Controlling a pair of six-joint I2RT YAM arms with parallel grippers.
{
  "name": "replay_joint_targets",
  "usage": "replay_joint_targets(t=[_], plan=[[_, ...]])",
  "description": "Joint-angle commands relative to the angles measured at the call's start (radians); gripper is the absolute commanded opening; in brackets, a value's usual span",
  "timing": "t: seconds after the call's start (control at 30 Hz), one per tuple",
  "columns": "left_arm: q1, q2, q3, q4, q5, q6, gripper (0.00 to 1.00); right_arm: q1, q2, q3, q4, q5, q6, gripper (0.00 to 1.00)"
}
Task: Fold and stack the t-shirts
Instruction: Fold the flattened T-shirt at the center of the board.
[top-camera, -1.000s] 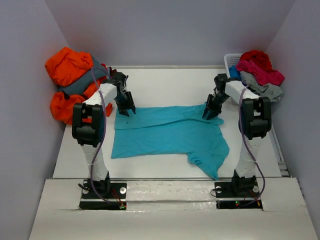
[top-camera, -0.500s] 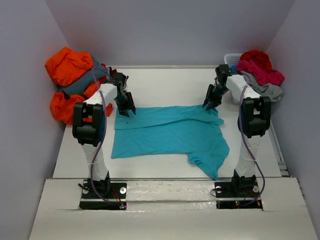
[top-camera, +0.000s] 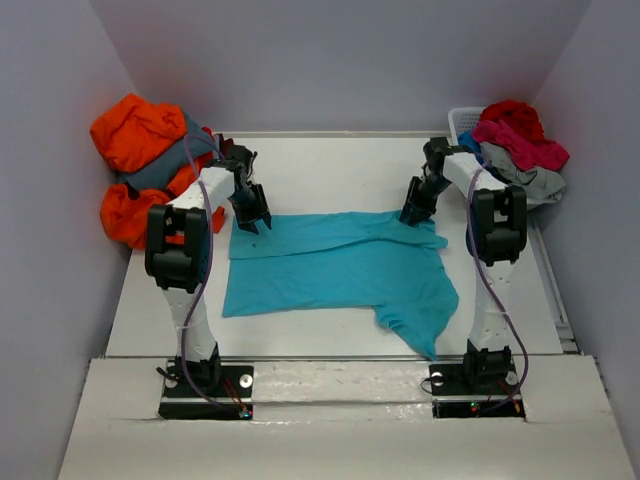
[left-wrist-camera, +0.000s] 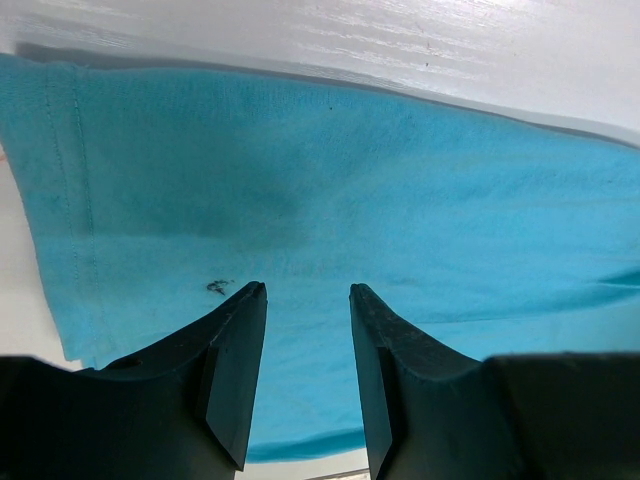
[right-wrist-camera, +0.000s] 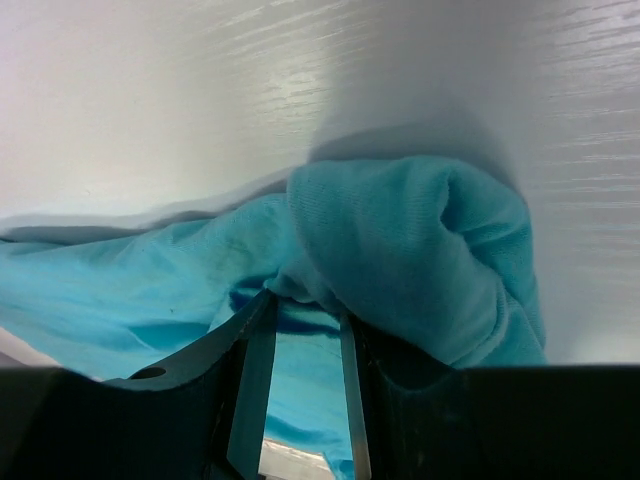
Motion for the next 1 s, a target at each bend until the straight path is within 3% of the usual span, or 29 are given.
replay_joint_targets(t=[0.0, 0.47, 0.97], plan=[[-0.002, 0.0, 0.008, -0.002, 0.006, 0.01, 0.5, 0.019, 0.003, 0.044, 0.027, -0.021, -0.004, 0.38], [-0.002, 0.026, 0.03, -0.007, 0.008, 0.018, 0.5, 0.039, -0.095, -0.025, -0.029, -0.037, -0.036, 0.38], [-0.002, 0.039, 0.048, -0.013, 0.003, 0.033, 0.5, 0.067, -0.363, -0.386, 0.003, -0.077, -0.048, 0.38]])
